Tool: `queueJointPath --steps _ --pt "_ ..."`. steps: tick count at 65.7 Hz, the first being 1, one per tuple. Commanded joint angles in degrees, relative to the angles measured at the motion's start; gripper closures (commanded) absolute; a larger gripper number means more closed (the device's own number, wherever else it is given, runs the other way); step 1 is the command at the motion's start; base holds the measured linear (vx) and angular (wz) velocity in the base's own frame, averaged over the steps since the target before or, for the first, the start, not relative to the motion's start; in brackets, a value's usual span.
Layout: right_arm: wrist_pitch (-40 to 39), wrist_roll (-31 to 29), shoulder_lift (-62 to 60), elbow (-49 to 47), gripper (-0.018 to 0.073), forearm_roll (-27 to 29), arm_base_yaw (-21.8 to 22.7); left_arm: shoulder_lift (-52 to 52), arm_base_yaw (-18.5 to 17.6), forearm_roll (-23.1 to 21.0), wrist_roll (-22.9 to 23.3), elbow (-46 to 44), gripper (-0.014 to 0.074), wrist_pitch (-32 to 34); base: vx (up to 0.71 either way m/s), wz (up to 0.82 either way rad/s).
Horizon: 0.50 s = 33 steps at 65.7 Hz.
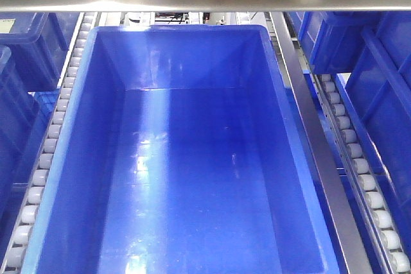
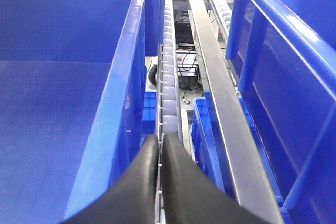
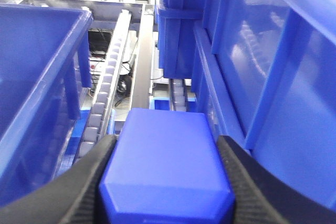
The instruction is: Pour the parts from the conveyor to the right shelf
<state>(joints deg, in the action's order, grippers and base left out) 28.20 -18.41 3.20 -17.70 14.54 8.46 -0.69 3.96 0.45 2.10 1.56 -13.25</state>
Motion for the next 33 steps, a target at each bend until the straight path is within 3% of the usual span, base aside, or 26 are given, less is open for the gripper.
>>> queueJointPath --steps 1,12,33 --pt "-5.2 3.5 0.8 -2.4 0.0564 -2.3 0.2 -0.7 -0.2 -0.5 0.5 -1.1 0.0603 4.2 0.0 0.0" --pt "-3.5 13.8 4.9 -7.4 0.0564 -5.8 0.2 -0.7 -0.2 -0.5 0.5 -1.1 0.0603 4.2 0.0 0.0" --pt "-0.3 13.1 15.9 -19.6 0.0564 -1.6 0.2 -0.7 -0.2 -0.5 0.5 -1.1 0.0603 4.2 0.0 0.0"
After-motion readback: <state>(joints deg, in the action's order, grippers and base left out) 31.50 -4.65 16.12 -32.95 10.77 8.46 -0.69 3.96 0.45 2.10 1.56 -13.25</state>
